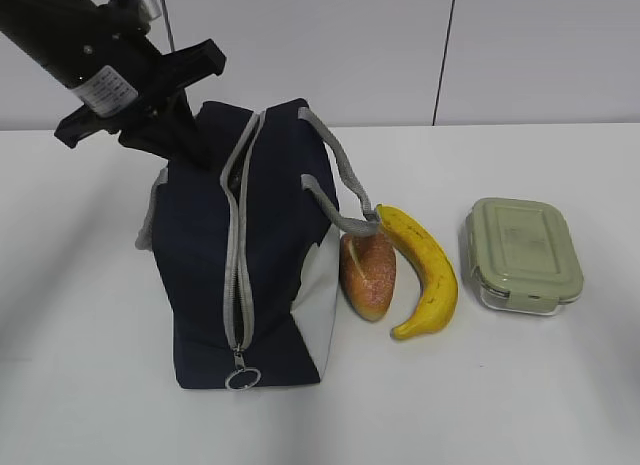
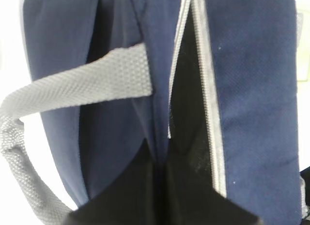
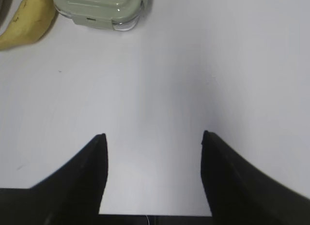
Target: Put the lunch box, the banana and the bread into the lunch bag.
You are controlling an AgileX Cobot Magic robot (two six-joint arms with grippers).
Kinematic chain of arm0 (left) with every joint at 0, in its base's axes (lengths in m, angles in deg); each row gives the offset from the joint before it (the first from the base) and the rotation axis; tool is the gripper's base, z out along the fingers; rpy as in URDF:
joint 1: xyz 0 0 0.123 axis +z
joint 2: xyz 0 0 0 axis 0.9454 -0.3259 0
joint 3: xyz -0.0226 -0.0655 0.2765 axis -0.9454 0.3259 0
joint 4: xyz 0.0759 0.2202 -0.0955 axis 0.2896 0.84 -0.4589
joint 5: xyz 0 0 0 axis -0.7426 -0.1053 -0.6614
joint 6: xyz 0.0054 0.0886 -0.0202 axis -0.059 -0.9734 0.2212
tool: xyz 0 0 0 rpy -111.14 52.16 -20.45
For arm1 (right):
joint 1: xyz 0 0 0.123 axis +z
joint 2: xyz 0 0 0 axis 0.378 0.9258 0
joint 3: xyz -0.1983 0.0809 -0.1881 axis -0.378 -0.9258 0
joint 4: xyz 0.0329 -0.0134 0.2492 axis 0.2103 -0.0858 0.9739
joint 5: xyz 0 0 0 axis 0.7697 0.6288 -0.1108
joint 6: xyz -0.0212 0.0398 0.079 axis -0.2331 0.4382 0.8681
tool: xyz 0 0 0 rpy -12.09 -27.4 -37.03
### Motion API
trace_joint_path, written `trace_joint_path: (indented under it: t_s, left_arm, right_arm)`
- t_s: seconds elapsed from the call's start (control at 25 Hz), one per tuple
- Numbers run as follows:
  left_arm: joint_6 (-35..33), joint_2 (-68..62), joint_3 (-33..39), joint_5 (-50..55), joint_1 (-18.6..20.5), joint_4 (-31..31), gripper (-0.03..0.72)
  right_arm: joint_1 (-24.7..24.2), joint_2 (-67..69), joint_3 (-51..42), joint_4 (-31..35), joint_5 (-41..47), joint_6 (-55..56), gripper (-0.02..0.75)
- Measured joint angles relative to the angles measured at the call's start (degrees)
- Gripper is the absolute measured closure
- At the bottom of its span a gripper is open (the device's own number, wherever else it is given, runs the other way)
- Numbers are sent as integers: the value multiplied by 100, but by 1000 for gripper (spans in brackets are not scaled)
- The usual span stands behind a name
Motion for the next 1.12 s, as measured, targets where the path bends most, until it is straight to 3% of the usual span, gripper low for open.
trace_joint_path:
  t_s: [0.28, 0.68, 0.96, 1.12]
  left_arm:
    - [0, 0, 0, 25, 0, 0, 690]
    - [0, 0, 0, 87, 0, -1, 690]
    - [0, 0, 0, 95, 0, -1, 690]
    - [-4, 0, 0, 100, 0, -1, 690]
  right_arm:
    - [-220, 1408, 64, 167, -1028, 21, 287]
    - [-766, 2929, 763, 1410, -1424, -1057, 287]
    - [-1585, 3965, 1283, 3163, -1348, -2503, 287]
    - [-1843, 4492, 1595, 3850, -1213, -3152, 287]
